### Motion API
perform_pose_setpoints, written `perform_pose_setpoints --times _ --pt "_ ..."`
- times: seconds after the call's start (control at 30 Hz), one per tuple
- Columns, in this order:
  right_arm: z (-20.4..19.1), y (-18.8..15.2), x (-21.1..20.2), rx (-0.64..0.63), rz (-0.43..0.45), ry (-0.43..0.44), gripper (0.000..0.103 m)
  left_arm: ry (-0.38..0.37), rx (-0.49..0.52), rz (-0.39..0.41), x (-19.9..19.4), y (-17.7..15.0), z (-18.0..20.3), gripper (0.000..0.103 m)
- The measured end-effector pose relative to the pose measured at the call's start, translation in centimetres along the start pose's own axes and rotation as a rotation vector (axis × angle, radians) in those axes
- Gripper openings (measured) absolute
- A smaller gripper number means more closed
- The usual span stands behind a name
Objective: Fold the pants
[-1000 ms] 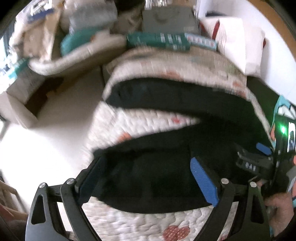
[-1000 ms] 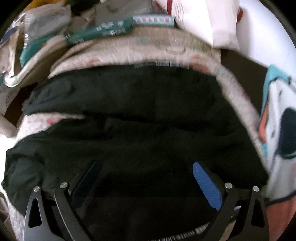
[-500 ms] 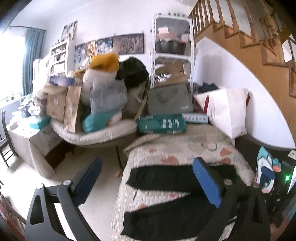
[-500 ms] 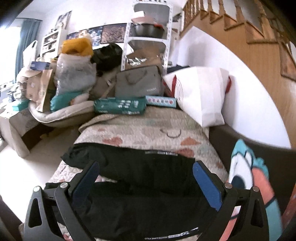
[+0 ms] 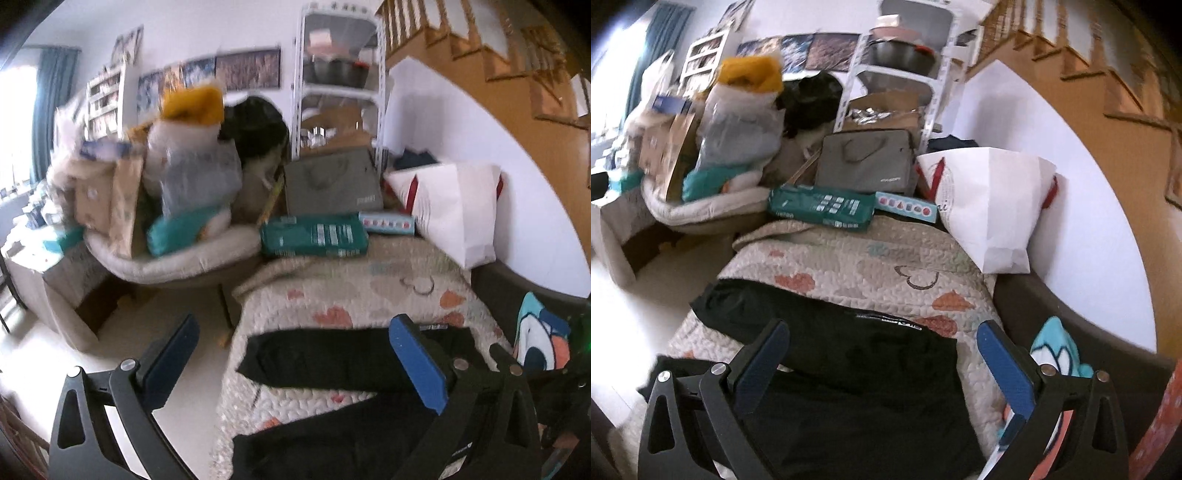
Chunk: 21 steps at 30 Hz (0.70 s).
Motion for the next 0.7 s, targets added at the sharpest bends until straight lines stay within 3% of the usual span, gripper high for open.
perform_pose_setpoints --times 0.2,0.37,0.7 --pt "-0.9 0.1 5.0 -0.106 -0.088 0.037 0.099 -0.095 -0.093 -0.16 8.6 -3.0 -1.1 0.103" --pt "0.6 0.7 10.6 -0.078 -0.245 0.13 0.077 -0.168 -0.169 -0.261 15.1 -4.8 -2.6 0.103" --pt "4.1 -0.4 22.4 0.073 -0.487 0.294 0.075 -0.215 -0.185 -0.417 28.1 -8.0 -5.7 0.102"
Point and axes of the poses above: each gripper's, at about its wrist camera, not at the fingertips, and x roughly the way its jaws point, z to its right, y to its top, the point moved 4 cm from there along x, roughly the way its jaws point, and after that the axes turned 14 degrees about x, right-handed, at the moved point
